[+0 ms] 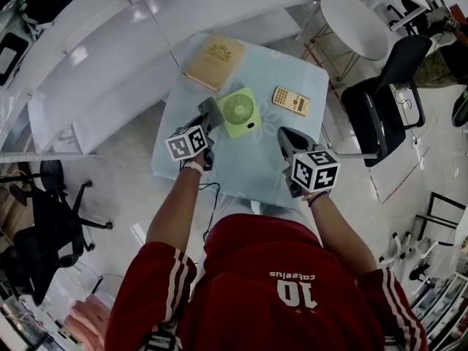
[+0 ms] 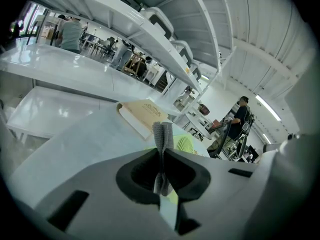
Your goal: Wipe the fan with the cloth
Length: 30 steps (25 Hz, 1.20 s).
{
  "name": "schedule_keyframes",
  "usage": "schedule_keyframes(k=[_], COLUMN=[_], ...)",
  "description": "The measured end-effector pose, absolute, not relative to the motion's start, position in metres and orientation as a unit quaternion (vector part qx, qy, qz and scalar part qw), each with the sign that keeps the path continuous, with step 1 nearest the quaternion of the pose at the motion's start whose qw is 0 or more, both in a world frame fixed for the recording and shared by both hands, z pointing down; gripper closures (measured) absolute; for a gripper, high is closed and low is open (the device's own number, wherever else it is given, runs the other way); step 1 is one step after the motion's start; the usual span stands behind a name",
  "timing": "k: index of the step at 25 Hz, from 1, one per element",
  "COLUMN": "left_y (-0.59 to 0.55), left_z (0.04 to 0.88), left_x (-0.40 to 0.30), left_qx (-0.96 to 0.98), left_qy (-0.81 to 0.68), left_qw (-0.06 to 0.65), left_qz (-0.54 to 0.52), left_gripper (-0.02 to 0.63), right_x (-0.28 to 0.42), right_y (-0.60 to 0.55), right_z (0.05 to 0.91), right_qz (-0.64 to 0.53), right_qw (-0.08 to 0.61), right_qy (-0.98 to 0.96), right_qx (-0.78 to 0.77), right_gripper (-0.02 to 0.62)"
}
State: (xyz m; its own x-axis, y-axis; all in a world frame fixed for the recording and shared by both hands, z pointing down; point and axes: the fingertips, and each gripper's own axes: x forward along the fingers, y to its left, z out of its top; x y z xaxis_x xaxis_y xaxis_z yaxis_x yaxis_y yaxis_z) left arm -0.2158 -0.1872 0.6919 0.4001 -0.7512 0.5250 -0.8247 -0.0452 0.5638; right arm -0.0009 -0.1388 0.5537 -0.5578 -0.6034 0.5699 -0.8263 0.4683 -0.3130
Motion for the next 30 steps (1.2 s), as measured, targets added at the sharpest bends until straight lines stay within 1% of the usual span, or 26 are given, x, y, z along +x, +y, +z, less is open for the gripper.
schedule_keyframes(k=[11,22,30], left_y=[-0.155,-0.146,-0.143], left_z=[0.694,0.686,0.686], left_x=[-0.221,-0.186,-0.155], left_qx=[0.712,0.714,0.720], left_qy=[-0.550,-0.534,-0.519], left_qw=[0.434,0.452,0.459], left_qz=[0.049,0.034,0.043], left_gripper=[0.578,0.578,0.578], right_x=[-0.012,0.000,0.010], right_y=[-0.134,-0.142,-0.147], right_z=[0.550,0.548,0.551], right_qz=[0.285,0.289,0.296], right_qw=[0.188,0.179,0.175], right_qy=[-0.842,-0.839,-0.836], right_qx=[0.418,0.425,0.428], right_gripper=[0.591,0.591,0.591])
